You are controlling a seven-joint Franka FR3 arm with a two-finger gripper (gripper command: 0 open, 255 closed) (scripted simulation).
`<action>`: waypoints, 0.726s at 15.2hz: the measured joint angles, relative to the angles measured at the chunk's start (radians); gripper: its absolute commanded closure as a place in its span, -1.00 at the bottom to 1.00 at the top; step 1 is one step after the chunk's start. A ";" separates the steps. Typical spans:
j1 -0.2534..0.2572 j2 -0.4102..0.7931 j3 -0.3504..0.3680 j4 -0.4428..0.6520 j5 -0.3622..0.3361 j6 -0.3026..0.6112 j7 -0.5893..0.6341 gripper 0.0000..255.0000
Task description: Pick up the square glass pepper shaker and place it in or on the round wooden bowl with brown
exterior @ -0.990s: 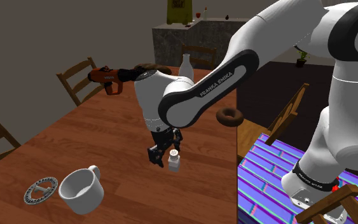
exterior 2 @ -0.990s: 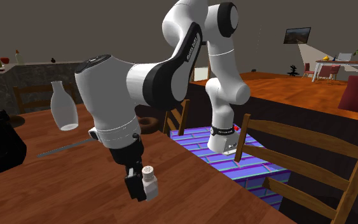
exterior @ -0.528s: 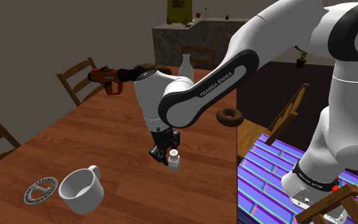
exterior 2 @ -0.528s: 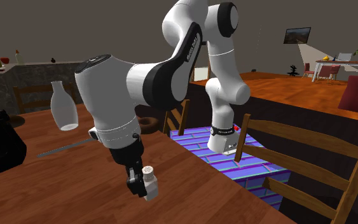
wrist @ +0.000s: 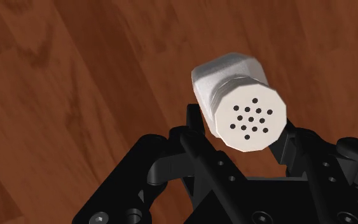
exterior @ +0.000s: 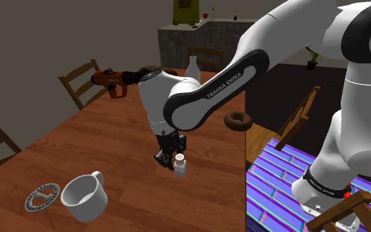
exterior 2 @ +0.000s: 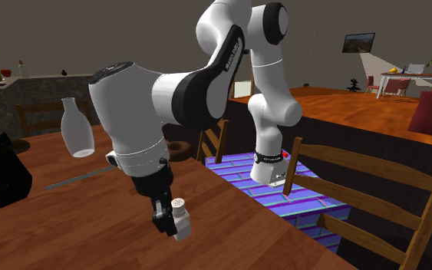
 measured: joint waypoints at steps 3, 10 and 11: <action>-0.004 -0.018 0.002 0.015 0.007 -0.031 -0.005 1.00; -0.011 -0.064 0.007 0.052 0.027 -0.112 -0.015 1.00; -0.011 -0.069 0.008 0.060 0.029 -0.124 -0.016 1.00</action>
